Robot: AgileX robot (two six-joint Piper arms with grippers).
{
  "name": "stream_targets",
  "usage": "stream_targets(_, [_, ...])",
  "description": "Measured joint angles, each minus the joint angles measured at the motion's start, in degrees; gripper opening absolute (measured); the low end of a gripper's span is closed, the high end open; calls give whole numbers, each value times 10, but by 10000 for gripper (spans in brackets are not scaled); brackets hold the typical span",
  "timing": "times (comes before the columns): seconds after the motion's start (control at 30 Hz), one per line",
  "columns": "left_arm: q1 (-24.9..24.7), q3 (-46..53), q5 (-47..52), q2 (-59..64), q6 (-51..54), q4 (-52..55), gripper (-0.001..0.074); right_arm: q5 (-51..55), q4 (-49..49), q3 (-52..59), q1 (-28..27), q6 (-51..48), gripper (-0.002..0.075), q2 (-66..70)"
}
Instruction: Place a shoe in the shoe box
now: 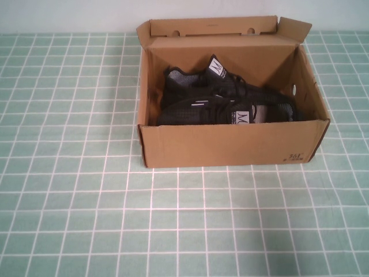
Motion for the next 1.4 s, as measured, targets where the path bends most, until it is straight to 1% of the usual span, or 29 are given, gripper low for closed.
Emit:
stream_targets(0.13, [0,69,-3,-105,8,54,-2,0,0,0,0,0,-8,0])
stream_targets(0.23, [0,112,-16,-149,11,69,-2,0,0,0,0,0,-8,0])
stream_targets(0.3, [0,137,-44,-162,12,70,-2,0,0,0,0,0,-8,0])
stream_targets(0.4, [-3,173,-123,-168,-13,75,-2,0,0,0,0,0,-8,0])
stream_targets(0.47, [-15,202,-192,-180,-73,116,-2,0,0,0,0,0,-8,0])
stream_targets(0.57, [-41,248,-284,-205,-205,241,-3,0,0,0,0,0,-8,0])
stream_targets(0.67, [-53,301,-348,-209,-315,322,-3,0,0,0,0,0,-8,0])
stream_targets(0.73, [-53,328,-352,-209,-359,331,-3,0,0,1,0,0,-8,0])
stream_targets(0.8, [-53,352,-344,-209,-377,326,-3,0,0,1,0,0,-8,0])
stream_targets(0.97, [-53,371,-244,-209,-392,316,-3,0,0,1,0,0,-8,0])
stream_targets(1.03, [-53,371,-225,-209,-394,316,-4,0,0,1,0,0,-8,0])
stream_targets(1.4, [-53,371,-216,-209,-397,314,-3,0,0,1,0,0,-8,0])
